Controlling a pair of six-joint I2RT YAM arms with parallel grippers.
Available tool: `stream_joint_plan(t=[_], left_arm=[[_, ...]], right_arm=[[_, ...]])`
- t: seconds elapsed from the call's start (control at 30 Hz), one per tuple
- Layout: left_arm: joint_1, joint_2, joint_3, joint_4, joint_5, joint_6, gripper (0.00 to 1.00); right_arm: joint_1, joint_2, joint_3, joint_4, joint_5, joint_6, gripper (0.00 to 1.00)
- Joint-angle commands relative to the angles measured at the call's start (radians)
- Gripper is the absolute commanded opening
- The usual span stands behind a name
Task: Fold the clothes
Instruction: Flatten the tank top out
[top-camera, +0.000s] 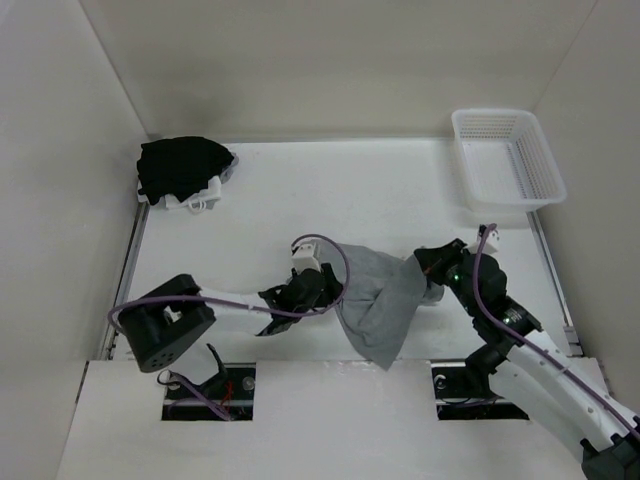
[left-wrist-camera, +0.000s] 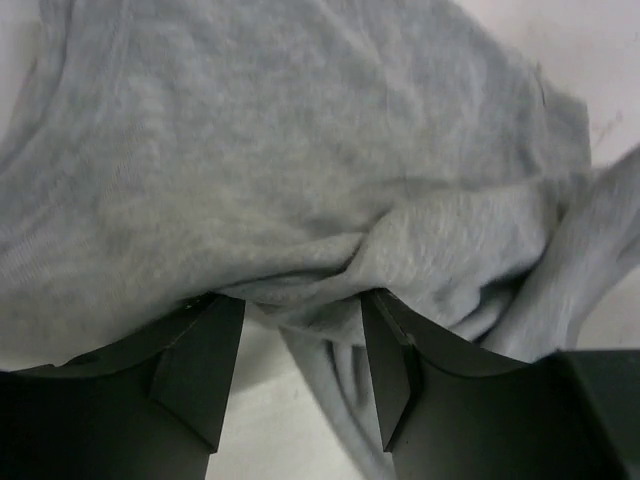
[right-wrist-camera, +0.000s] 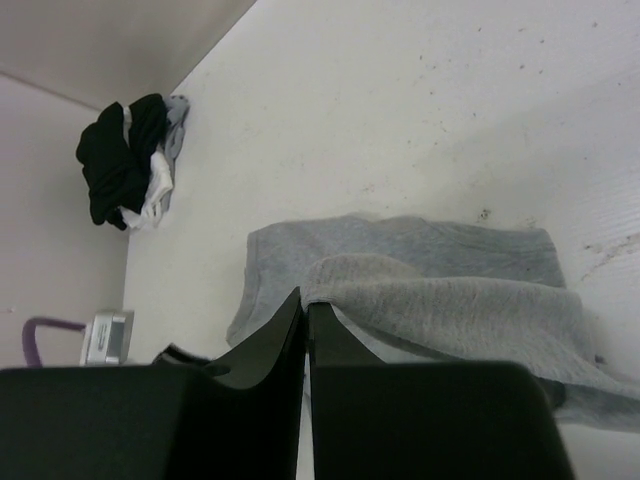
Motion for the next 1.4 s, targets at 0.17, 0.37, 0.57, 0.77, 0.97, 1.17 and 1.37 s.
stream_joint_plan(t=[0.17, 0.37, 0.57, 0.77, 0.97, 1.17, 1.37], left_arm=[[0.388, 0.253, 0.371, 0.140, 0.059, 0.081, 0.10], [0.471, 0.295, 0.595, -0.016, 0.144, 0.187, 0.40], [0.474, -0.046, 0.161, 0.022, -0.017, 0.208, 0.33], [0.526, -0.252, -0.052, -0.098, 0.035, 0.152, 0.33], [0.536, -0.240, -0.100, -0.130, 0.107, 0.129, 0.37], [0.522, -0.118, -0.060, -0.090, 0.164, 0.138, 0.37], [0.528, -0.073, -0.039, -0.072, 0.162, 0.136, 0.31]], right_arm=[[0.069, 0.125, -0.057, 0.183, -0.035, 0.031, 0.04], [0.091, 0.186, -0.066, 0.225, -0.045, 0.041, 0.04], [0.095, 0.243, -0.078, 0.291, -0.067, 0.030, 0.04], [0.086, 0.283, -0.068, 0.332, -0.103, 0.011, 0.04], [0.091, 0.303, -0.083, 0.363, -0.103, 0.018, 0.04], [0.098, 0.308, -0.095, 0.383, -0.098, 0.024, 0.04], [0.098, 0.294, -0.111, 0.397, -0.098, 0.027, 0.04]])
